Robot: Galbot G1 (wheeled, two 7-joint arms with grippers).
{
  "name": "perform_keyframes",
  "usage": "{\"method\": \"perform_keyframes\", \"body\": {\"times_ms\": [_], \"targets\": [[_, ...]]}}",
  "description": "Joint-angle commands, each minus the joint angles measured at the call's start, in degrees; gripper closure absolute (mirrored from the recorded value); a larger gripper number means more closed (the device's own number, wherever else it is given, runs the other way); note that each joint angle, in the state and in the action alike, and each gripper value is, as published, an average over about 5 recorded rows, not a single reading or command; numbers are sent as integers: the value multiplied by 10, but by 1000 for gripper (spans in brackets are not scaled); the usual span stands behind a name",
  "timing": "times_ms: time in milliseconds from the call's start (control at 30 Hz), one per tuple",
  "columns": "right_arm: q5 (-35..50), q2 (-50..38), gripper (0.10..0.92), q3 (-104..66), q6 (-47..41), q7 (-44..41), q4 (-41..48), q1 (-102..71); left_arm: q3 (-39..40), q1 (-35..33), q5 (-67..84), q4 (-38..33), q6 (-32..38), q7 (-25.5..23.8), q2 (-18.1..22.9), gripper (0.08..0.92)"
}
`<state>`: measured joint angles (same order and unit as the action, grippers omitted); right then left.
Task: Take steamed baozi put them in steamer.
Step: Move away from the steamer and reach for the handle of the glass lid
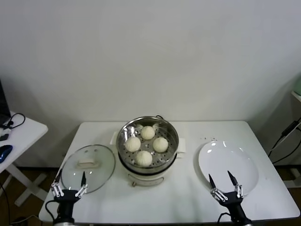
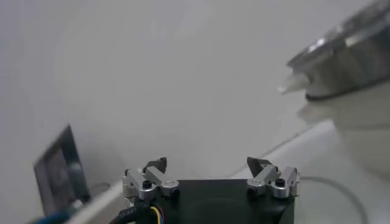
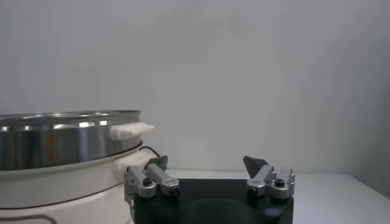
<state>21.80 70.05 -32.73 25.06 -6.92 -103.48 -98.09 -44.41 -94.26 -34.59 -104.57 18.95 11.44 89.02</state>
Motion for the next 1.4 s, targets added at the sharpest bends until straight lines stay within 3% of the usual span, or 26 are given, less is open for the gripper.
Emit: {"method": "perform_keyframes", "body": {"times_ms": [33,700,1400], "targets": [[3,27,203,3,50,9,24,-10,-16,32,-328,79,-18,114,-33,177],[38,48,203,24,100,27,58,12,-10,112,-458,167,-56,122,-50,177],[47,45,203,18,109,25,47,3,5,157,-472,183,-78,87,-55,177]]}}
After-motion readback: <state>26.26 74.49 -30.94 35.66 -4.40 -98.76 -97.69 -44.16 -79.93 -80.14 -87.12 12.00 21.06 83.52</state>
